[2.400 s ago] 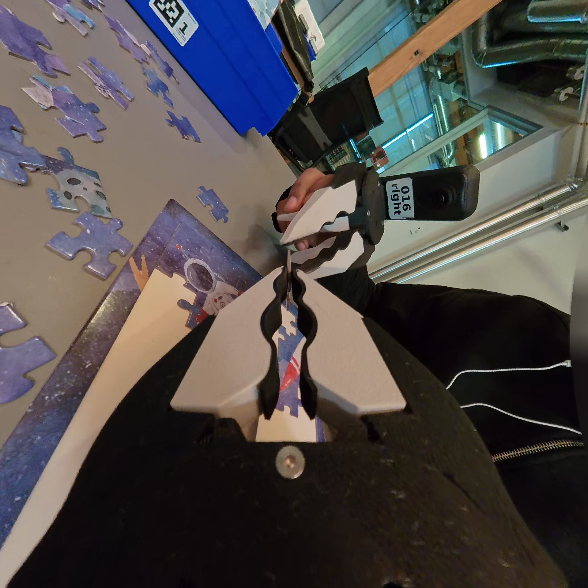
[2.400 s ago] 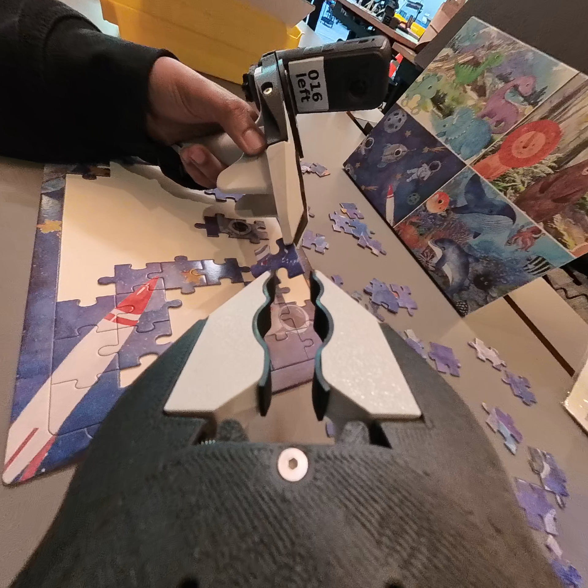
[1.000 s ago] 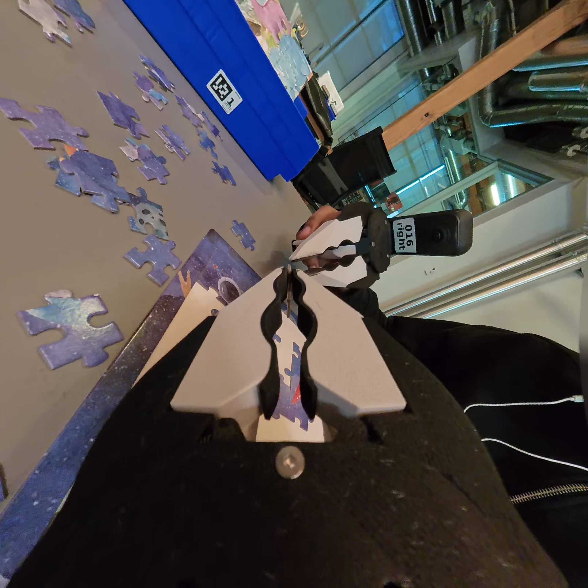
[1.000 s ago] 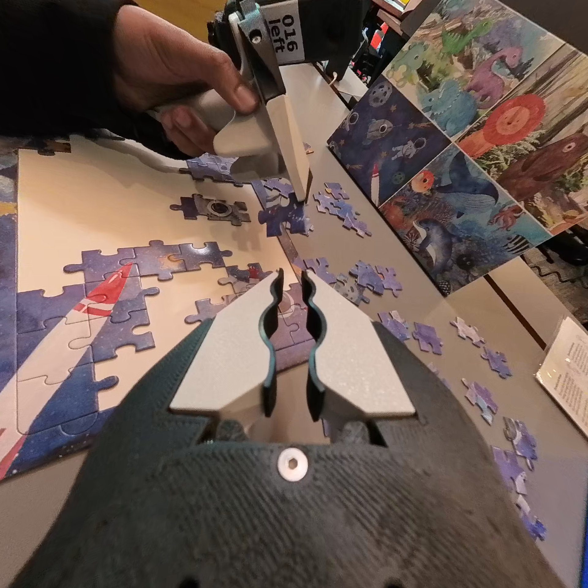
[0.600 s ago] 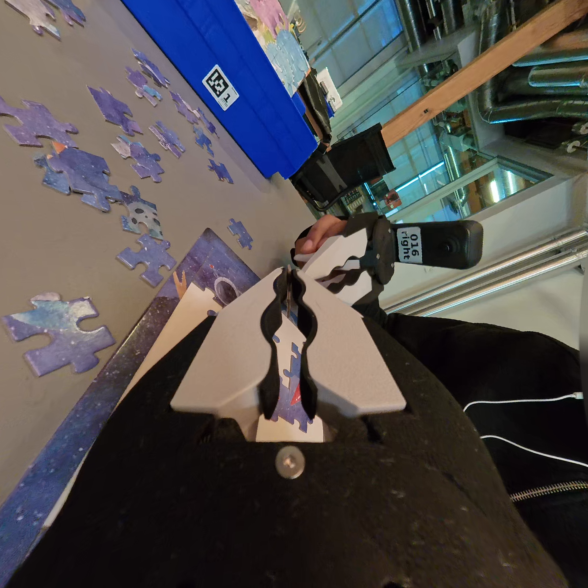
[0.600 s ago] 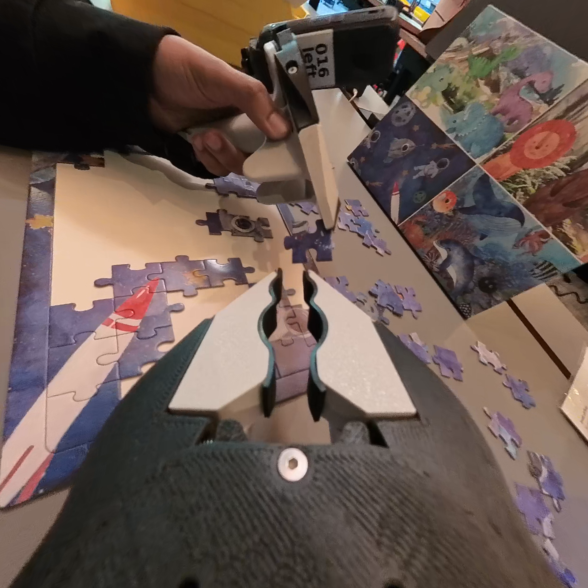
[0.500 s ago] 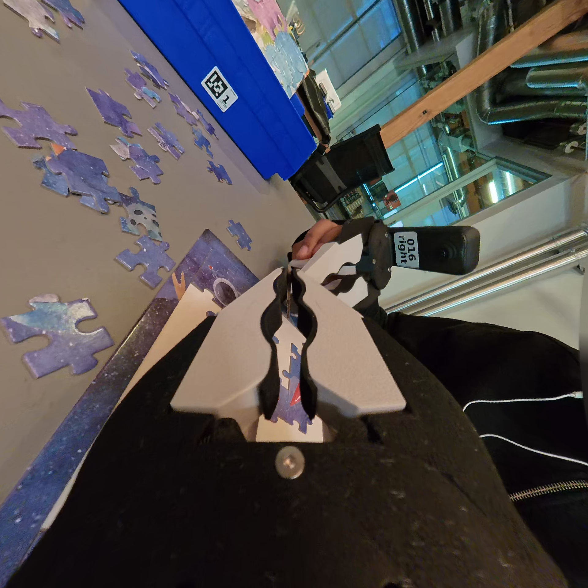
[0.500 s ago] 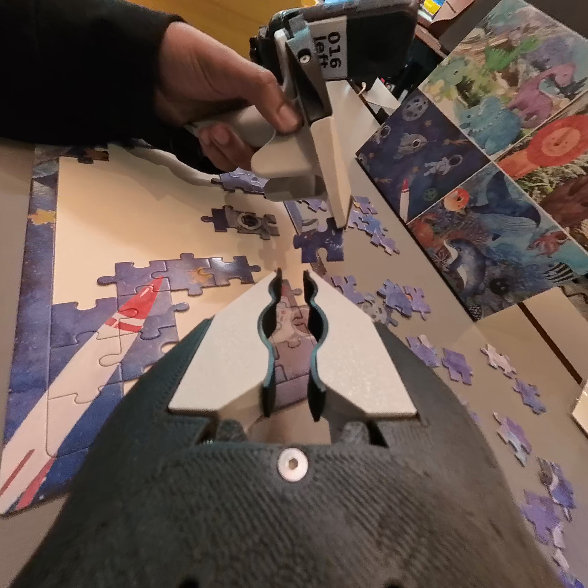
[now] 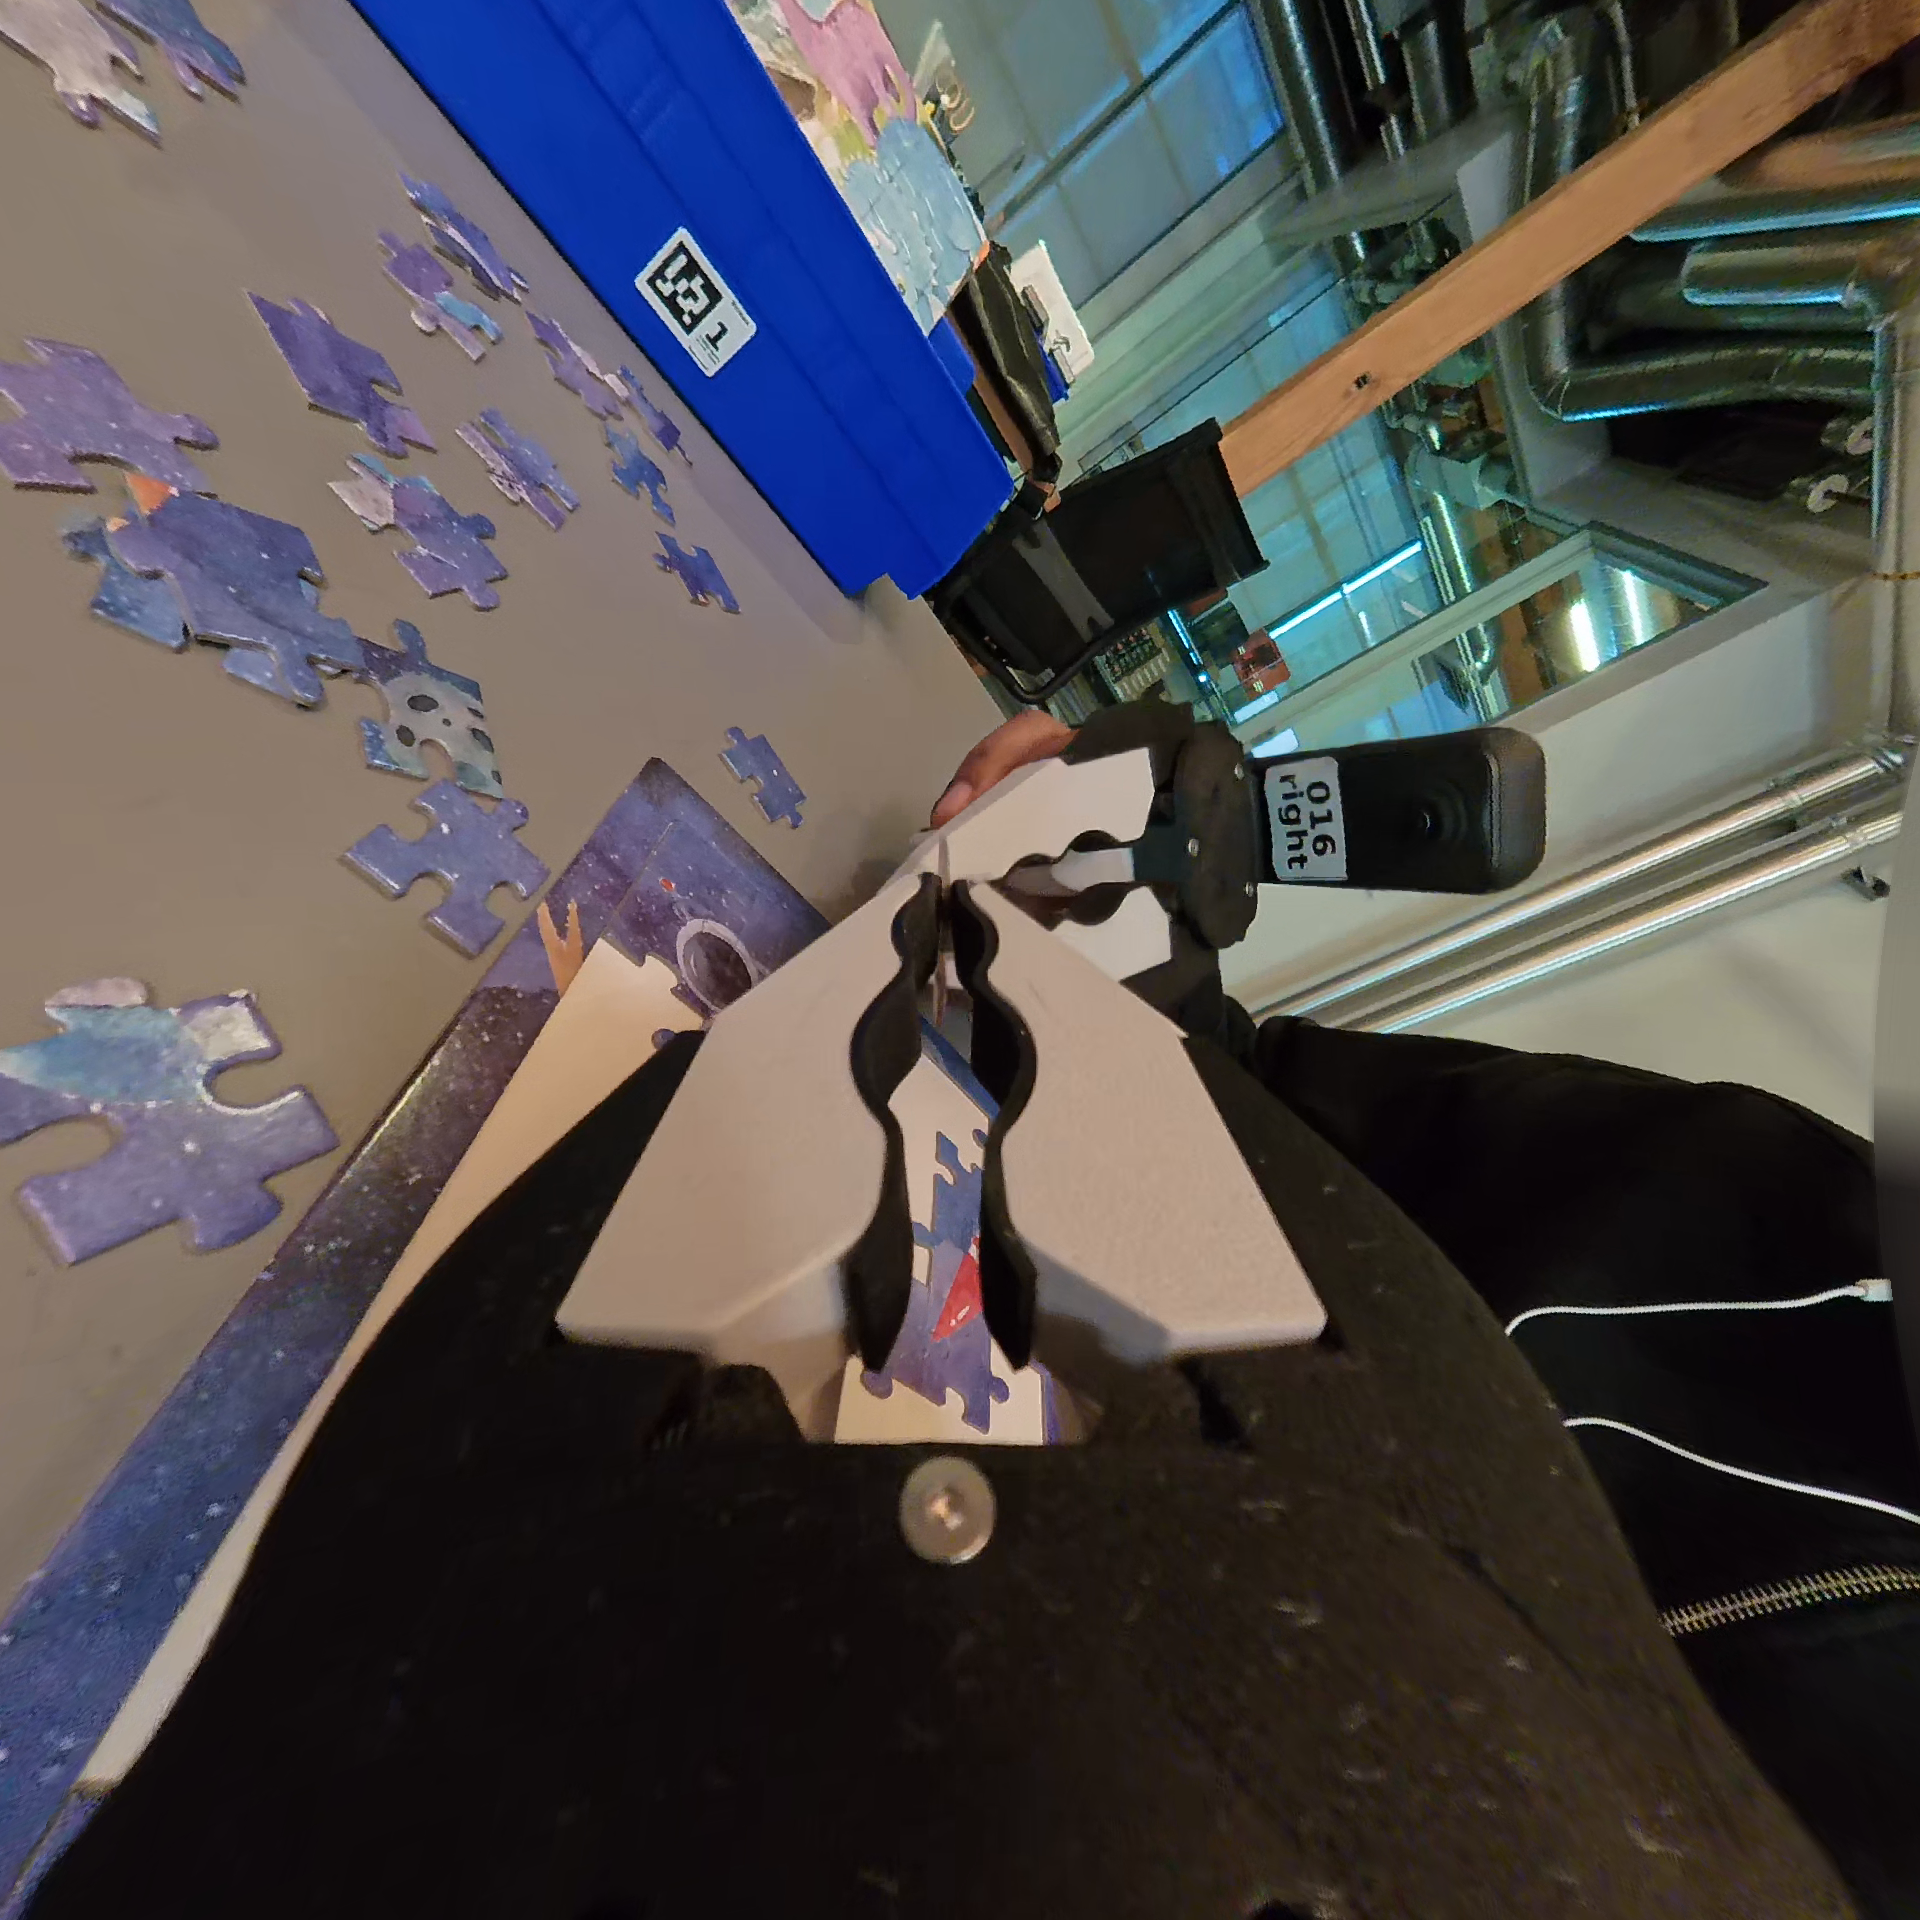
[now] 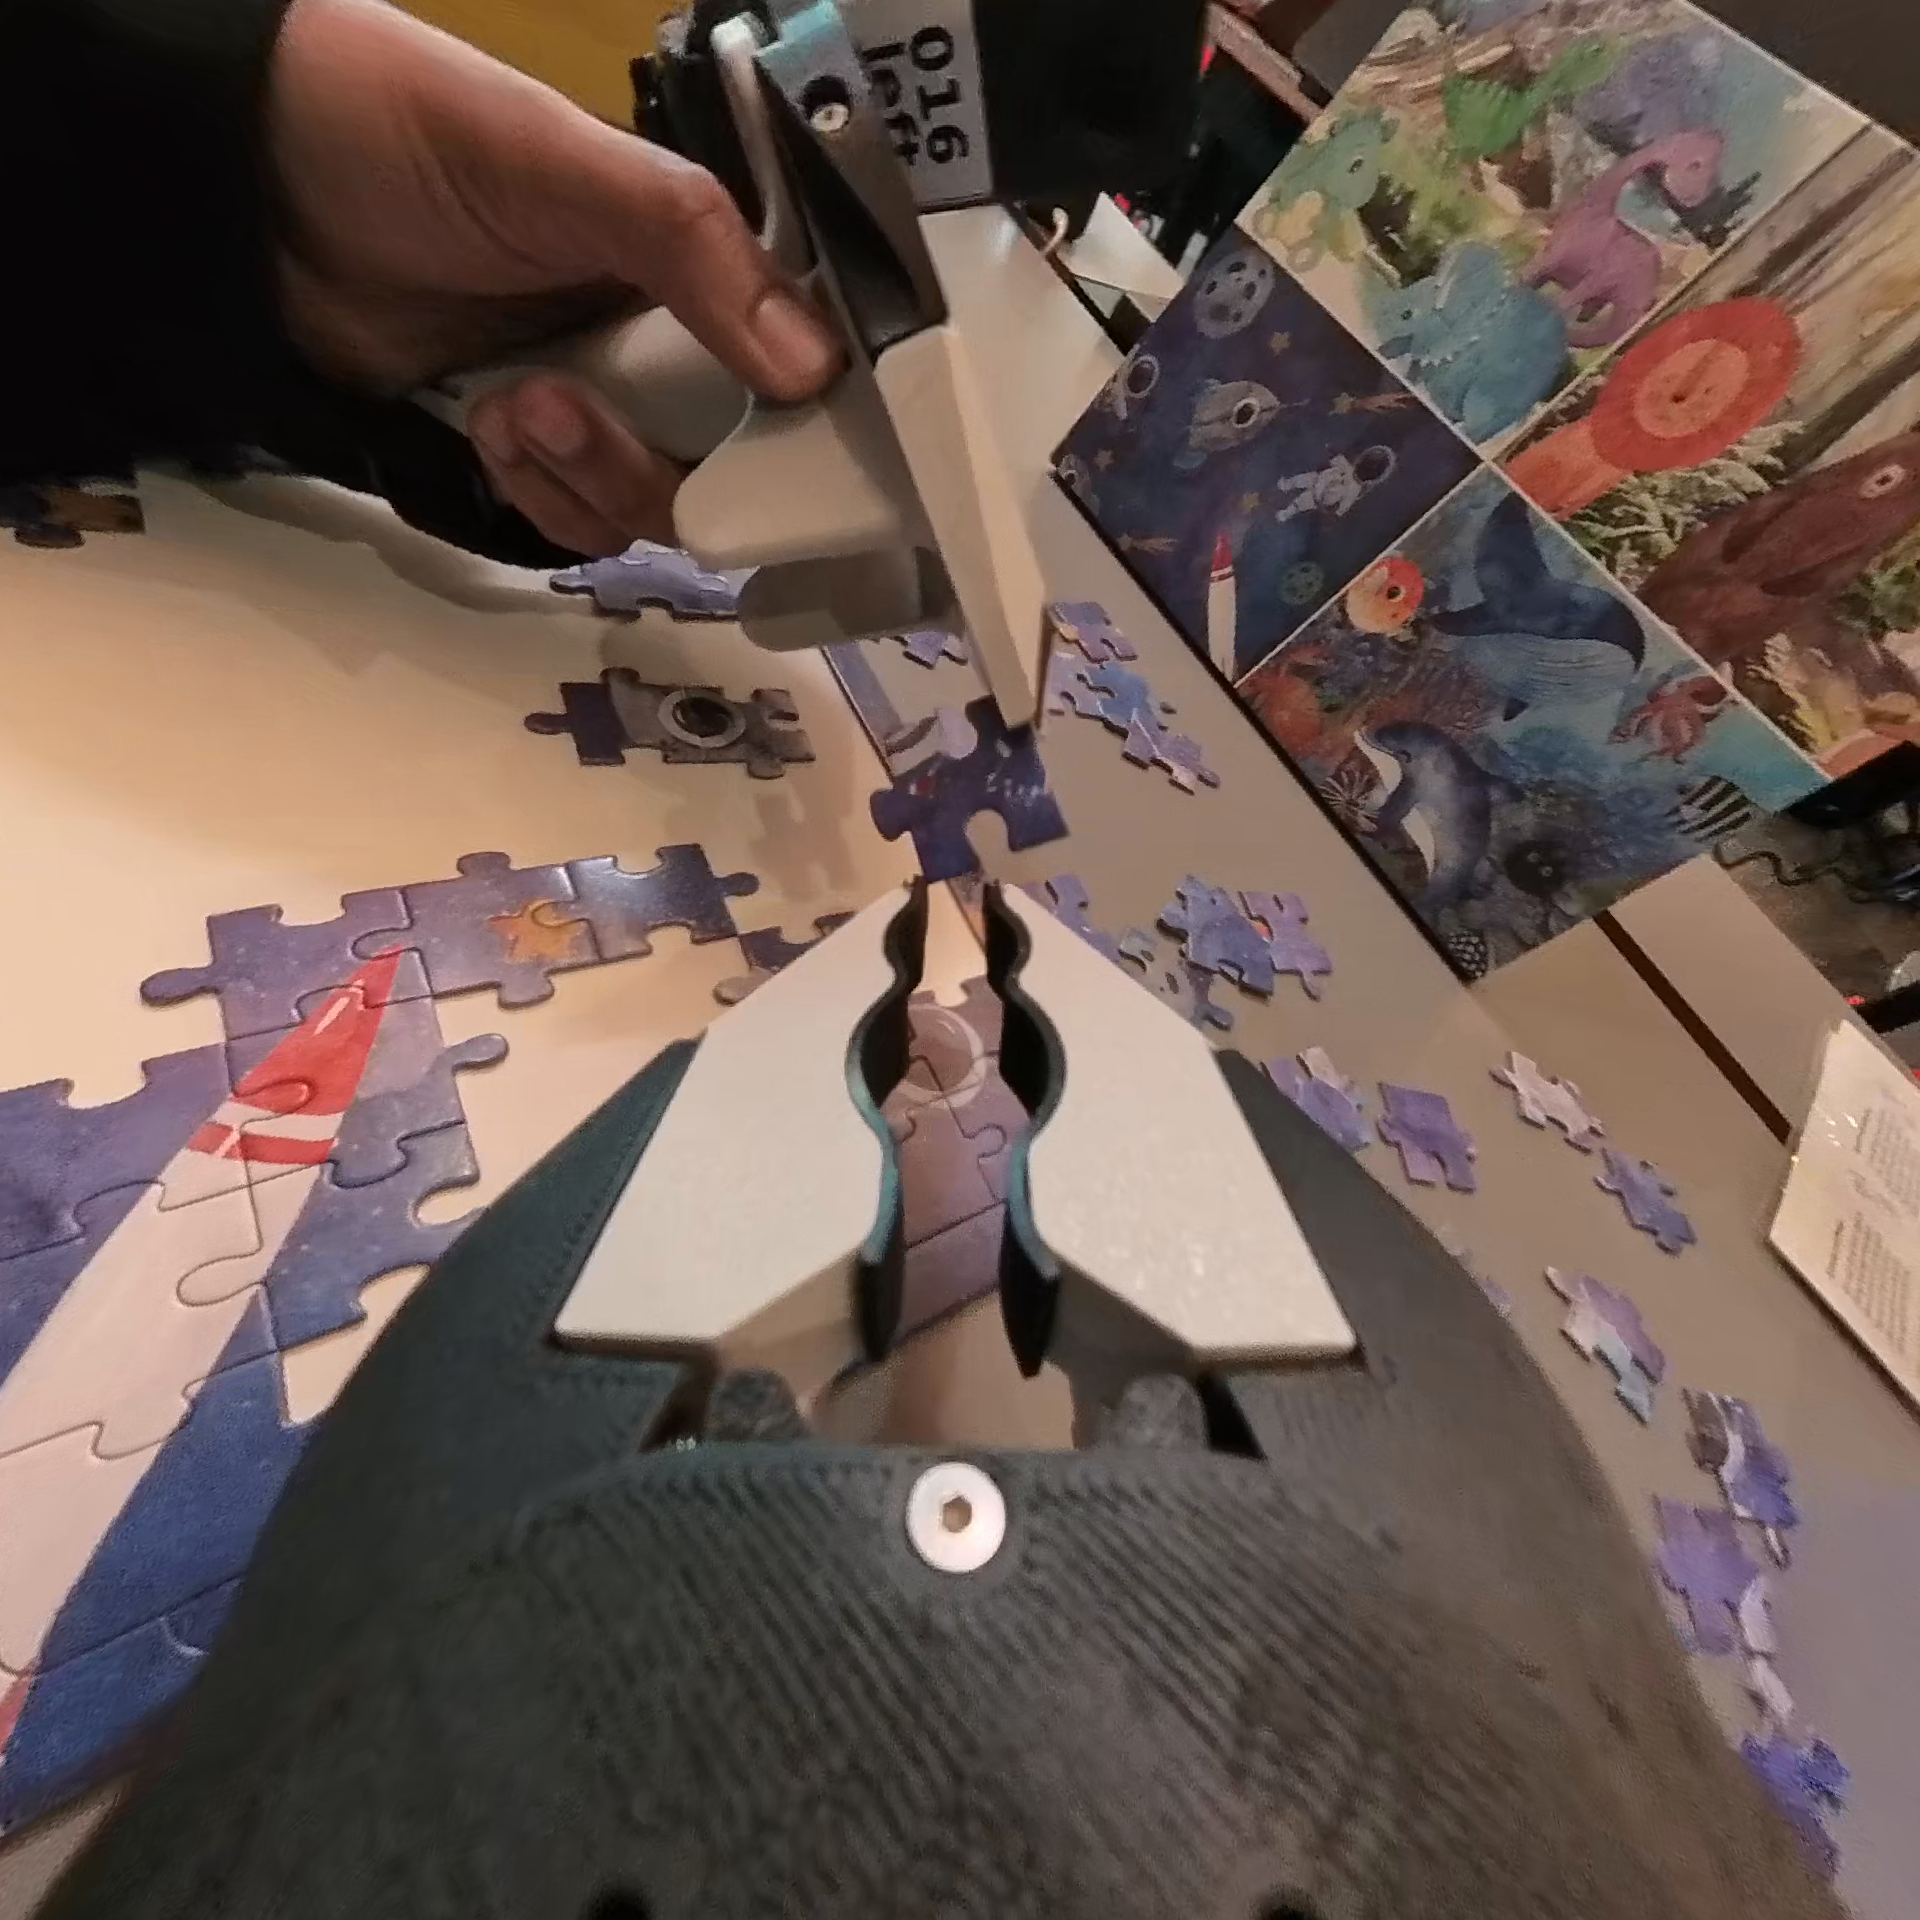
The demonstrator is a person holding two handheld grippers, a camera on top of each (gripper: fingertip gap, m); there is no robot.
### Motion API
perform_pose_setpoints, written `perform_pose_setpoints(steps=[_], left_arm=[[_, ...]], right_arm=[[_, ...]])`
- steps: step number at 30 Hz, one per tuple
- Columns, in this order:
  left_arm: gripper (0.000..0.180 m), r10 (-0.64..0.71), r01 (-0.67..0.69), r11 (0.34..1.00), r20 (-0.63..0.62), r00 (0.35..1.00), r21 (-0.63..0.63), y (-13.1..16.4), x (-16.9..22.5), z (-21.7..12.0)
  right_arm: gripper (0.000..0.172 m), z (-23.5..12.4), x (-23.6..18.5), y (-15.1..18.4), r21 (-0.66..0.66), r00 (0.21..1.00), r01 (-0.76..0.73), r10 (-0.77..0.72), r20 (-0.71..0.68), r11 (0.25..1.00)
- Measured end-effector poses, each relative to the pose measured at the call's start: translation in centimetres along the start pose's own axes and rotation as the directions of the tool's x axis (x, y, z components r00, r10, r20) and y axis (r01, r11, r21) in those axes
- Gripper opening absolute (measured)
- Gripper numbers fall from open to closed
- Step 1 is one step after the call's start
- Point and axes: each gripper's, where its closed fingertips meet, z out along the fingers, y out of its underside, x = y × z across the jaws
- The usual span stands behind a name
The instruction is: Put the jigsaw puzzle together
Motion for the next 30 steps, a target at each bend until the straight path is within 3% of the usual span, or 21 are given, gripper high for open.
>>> perform_pose_setpoints(steps=[9,21,30], left_arm=[[0.000,-0.005,0.006,0.998,0.019,1.000,-0.065,1.1,-0.4,0.5],[0.000,0.000,0.003,0.995,0.025,1.000,-0.100,1.7,-0.5,0.8],[0.000,-0.026,0.028,0.999,0.067,0.997,-0.019,0.3,-1.5,-0.5]], right_arm=[[0.002,-0.6,2.3,0.3,0.013,0.992,-0.099,0.100,-0.075,0.995],[0.001,-0.6,2.6,0.4,0.015,0.990,-0.098,0.099,-0.097,0.995],[0.011,-1.0,3.0,0.0,0.036,0.988,-0.094,0.098,-0.117,0.995]])
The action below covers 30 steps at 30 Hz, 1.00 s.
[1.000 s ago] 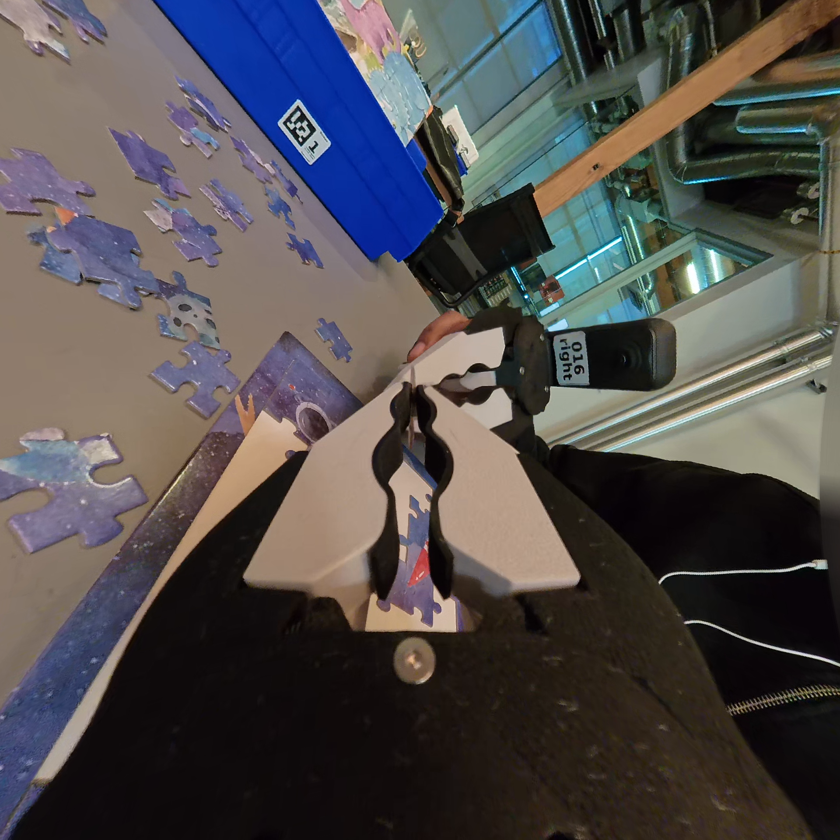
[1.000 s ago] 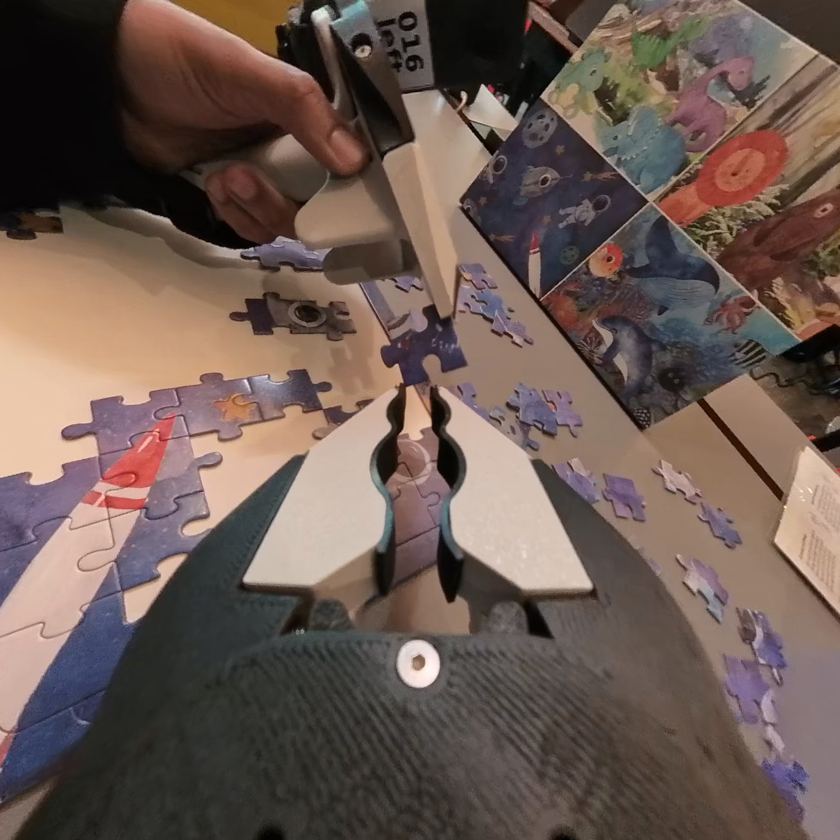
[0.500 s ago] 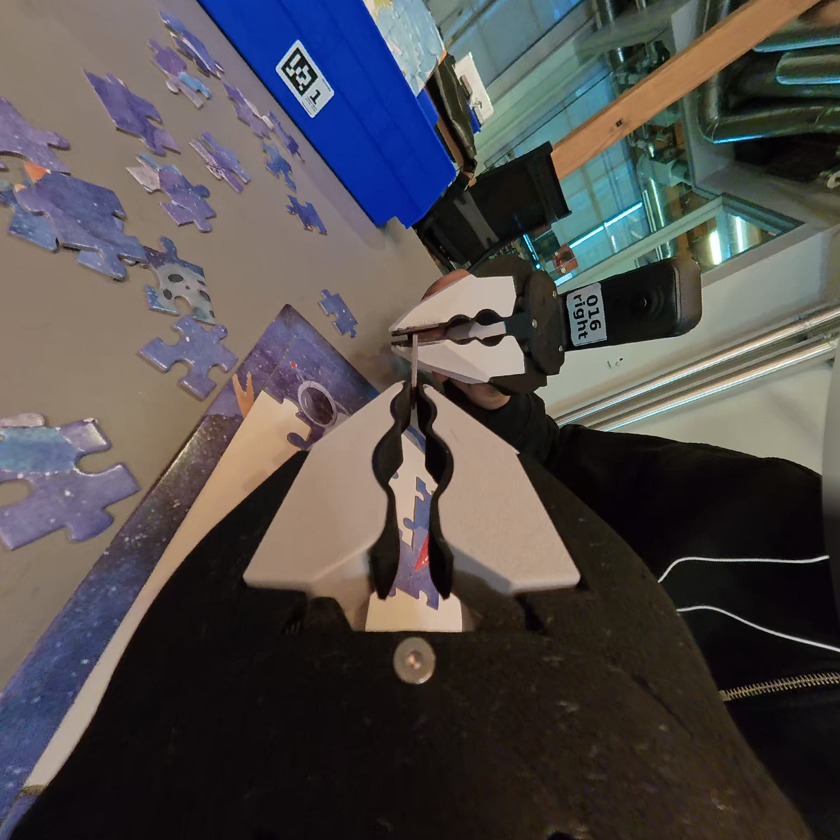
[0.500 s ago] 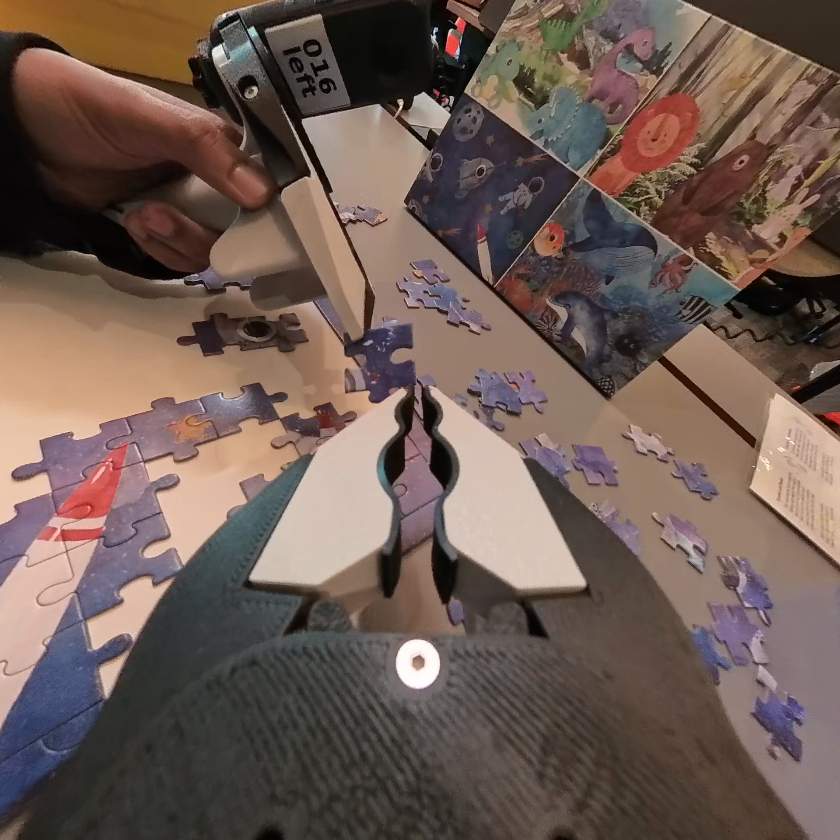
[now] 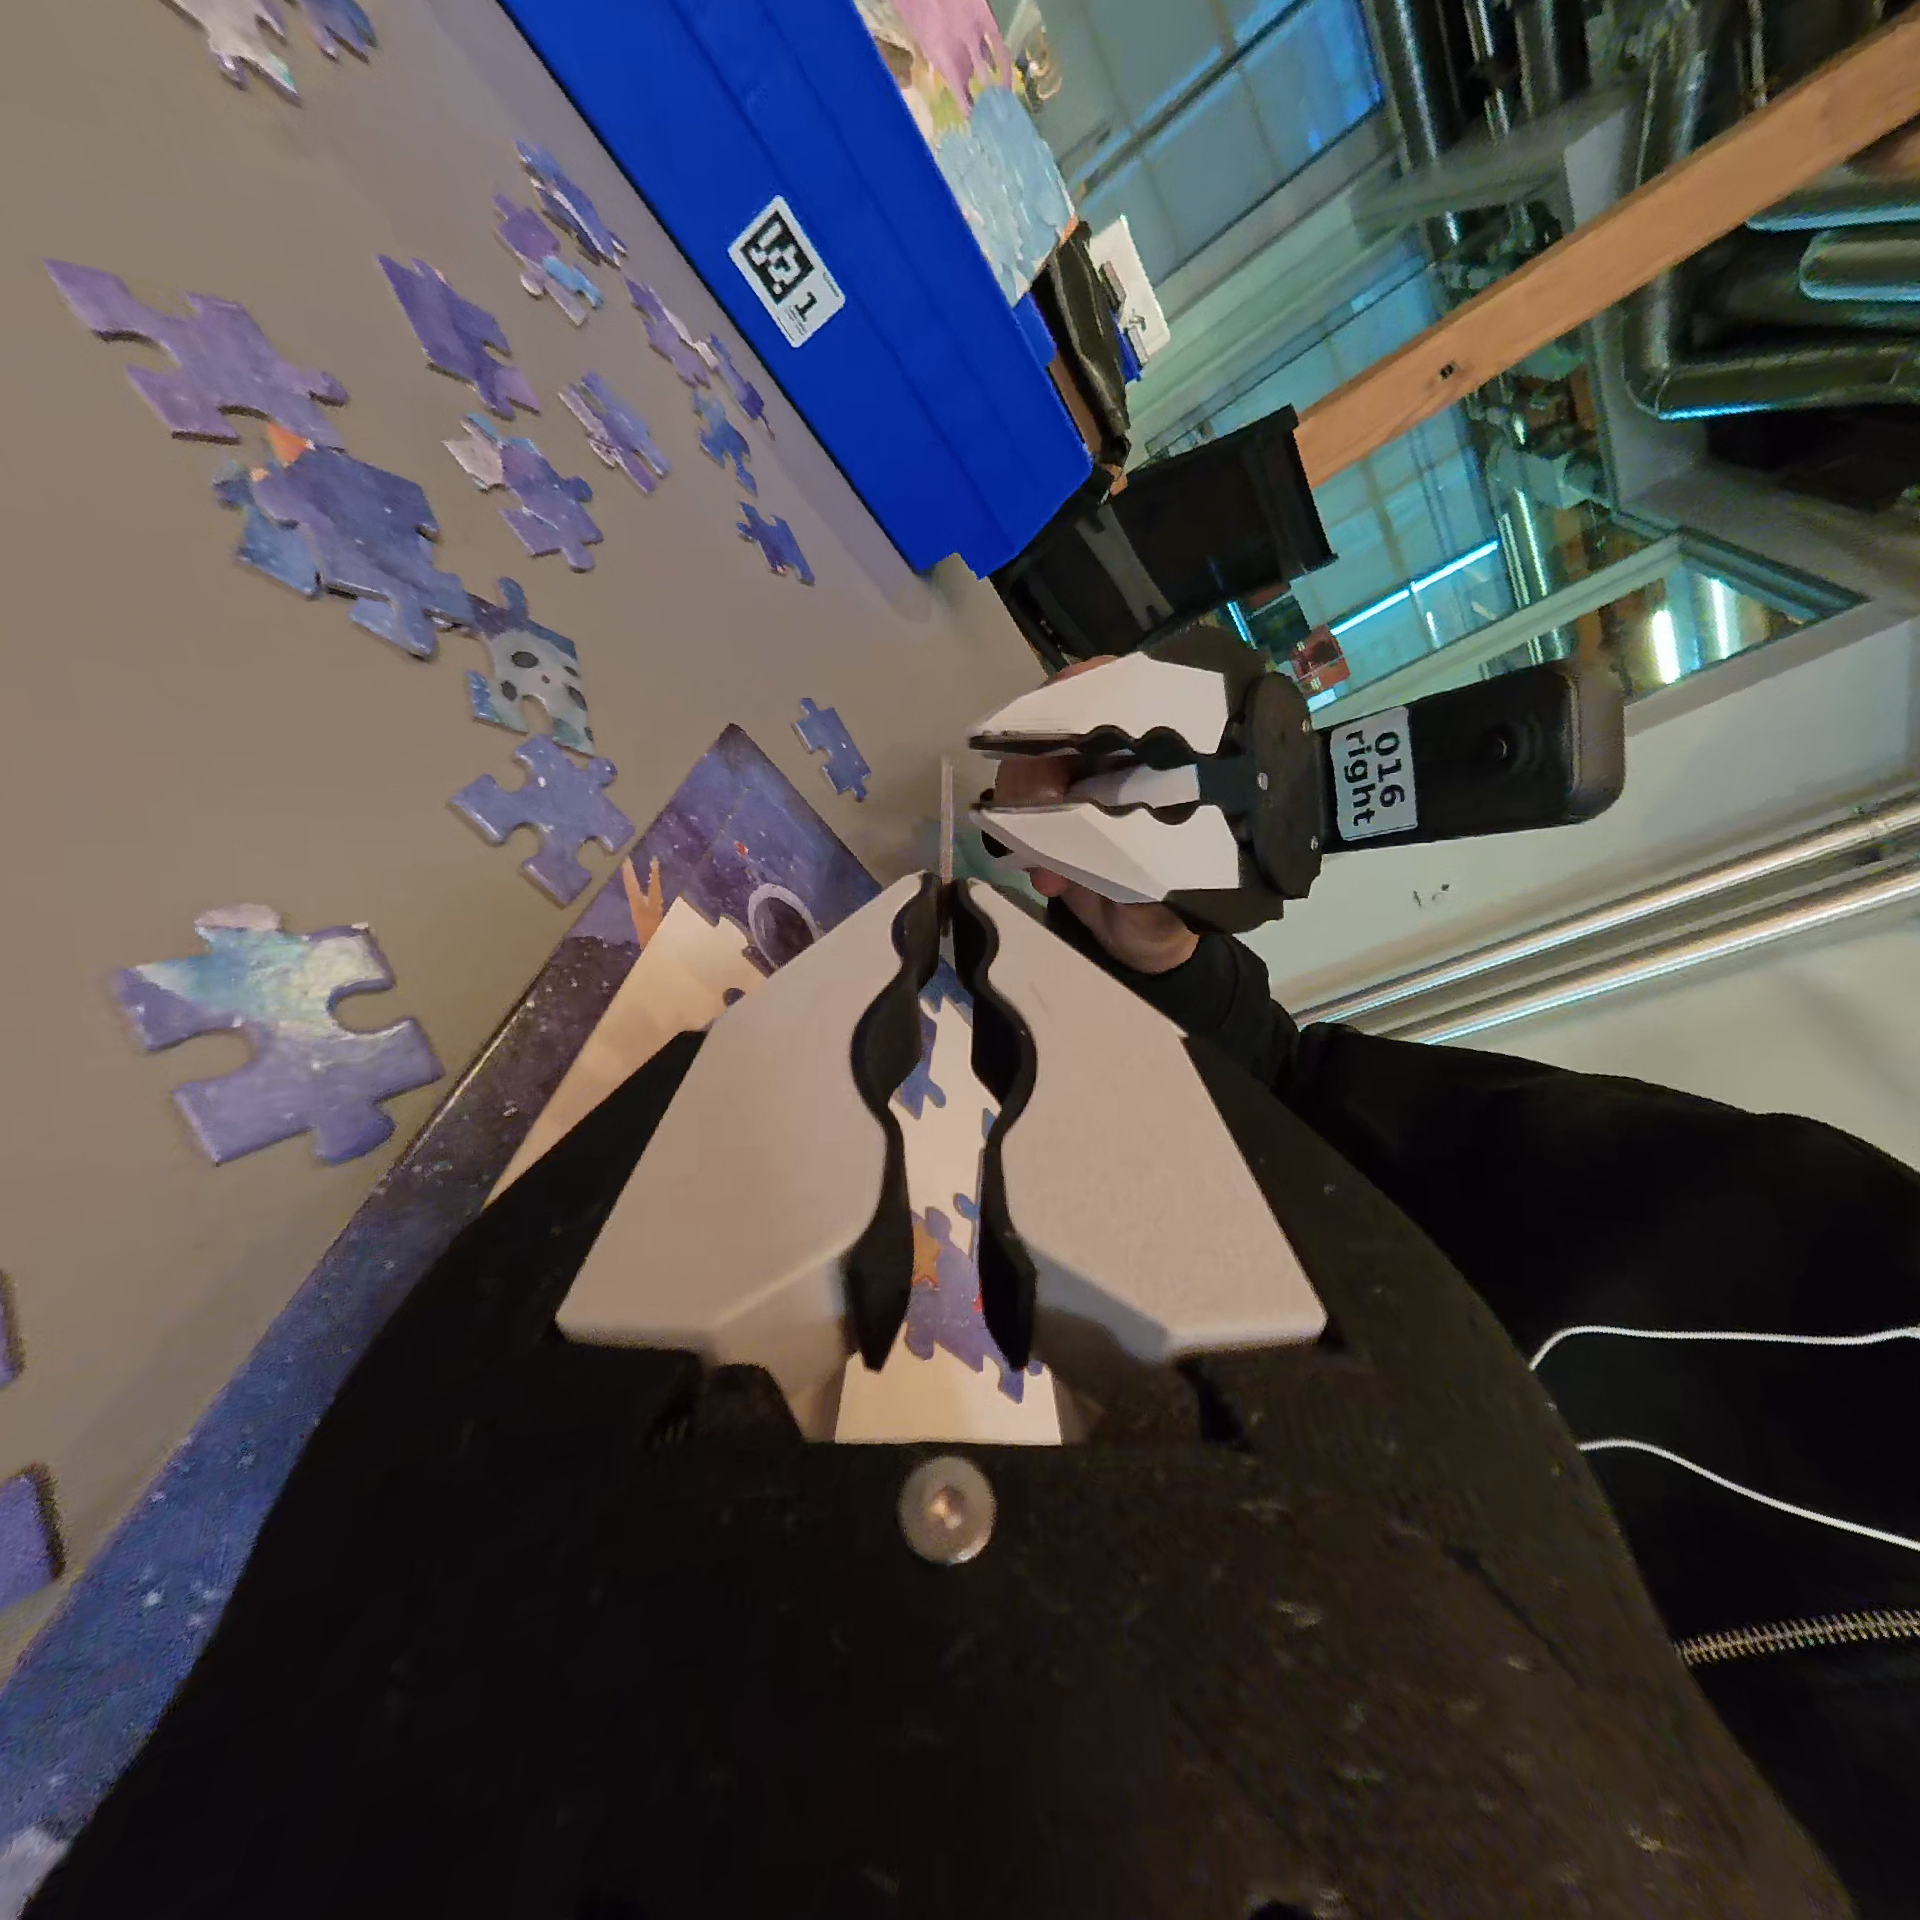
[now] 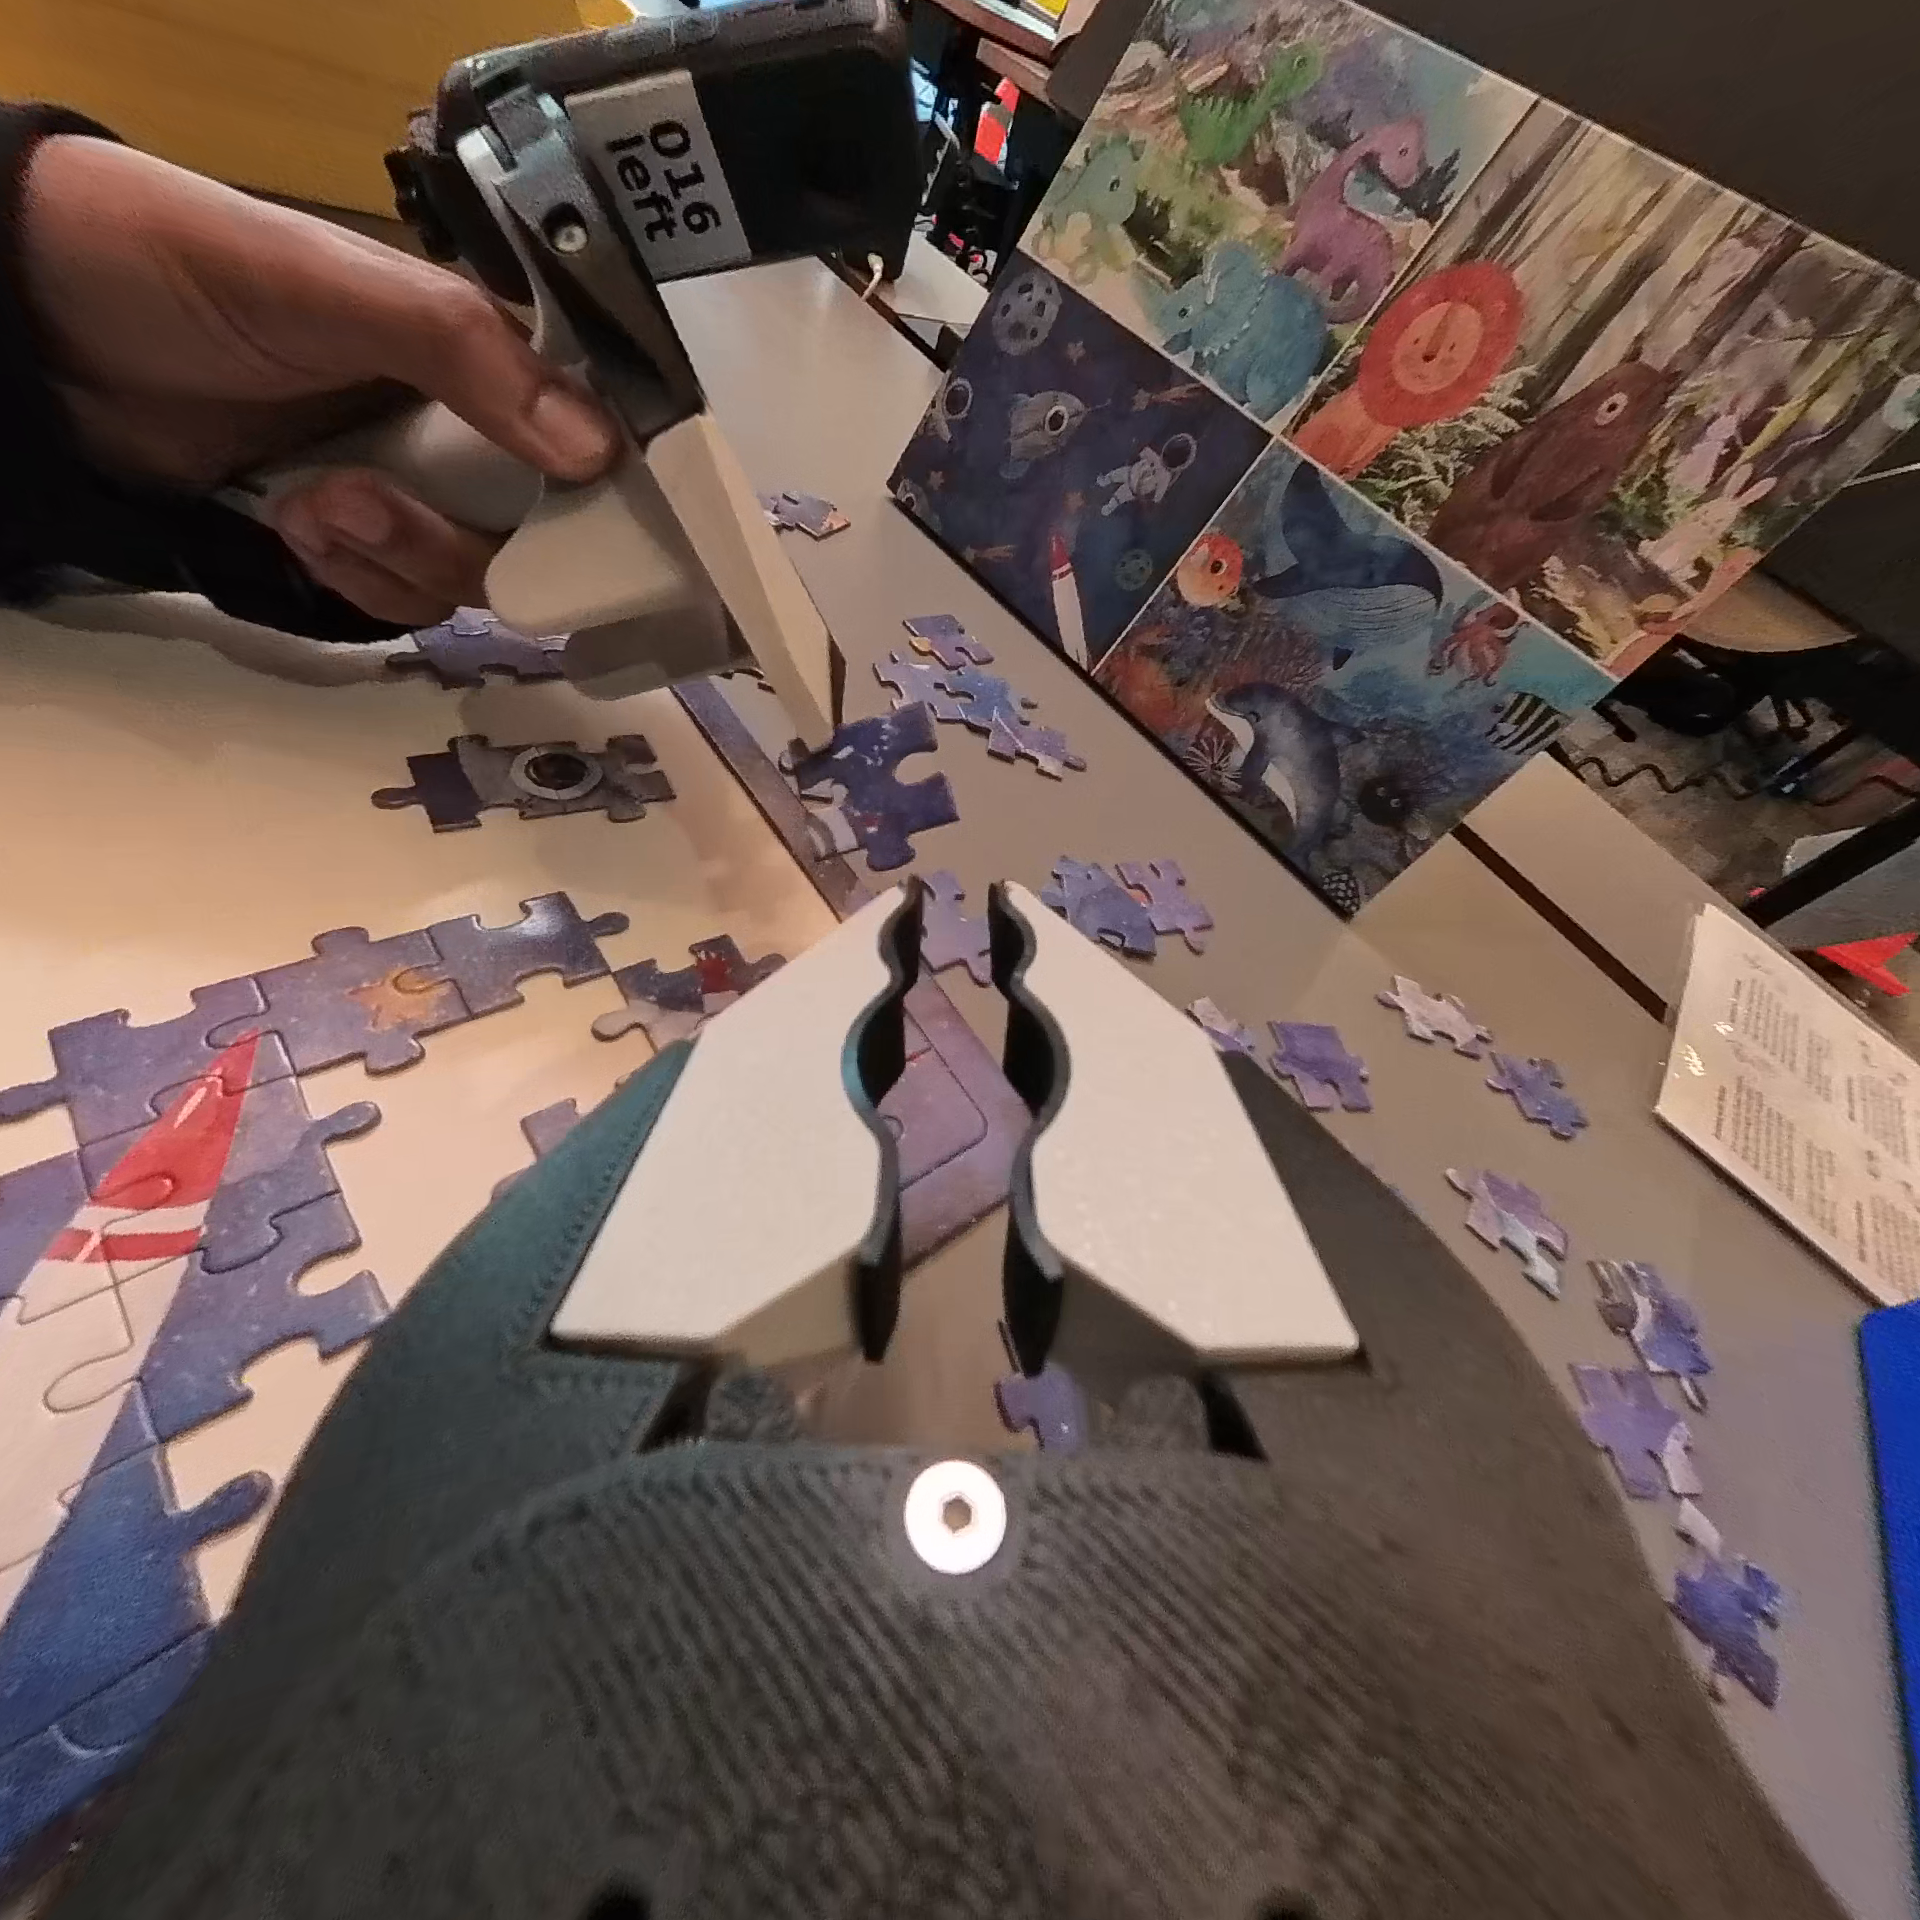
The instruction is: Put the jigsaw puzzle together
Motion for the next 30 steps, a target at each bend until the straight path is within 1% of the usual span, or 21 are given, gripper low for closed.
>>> perform_pose_setpoints(steps=[8,22,30], left_arm=[[0.000,-0.010,0.010,1.000,-0.002,1.000,-0.007,0.2,0.0,0.3],[0.000,-0.024,0.023,0.999,-0.036,0.999,-0.028,0.6,0.4,0.7],[0.000,-0.020,0.019,0.999,-0.033,0.999,-0.051,0.9,0.3,0.8]], right_arm=[[0.014,0.3,-1.1,0.1,-0.002,0.998,0.002,-0.002,0.056,1.000],[0.015,0.5,-1.5,0.4,-0.017,0.997,0.056,-0.055,0.055,0.998],[0.008,0.5,-1.7,0.5,-0.024,0.994,0.091,-0.090,0.058,0.996]])
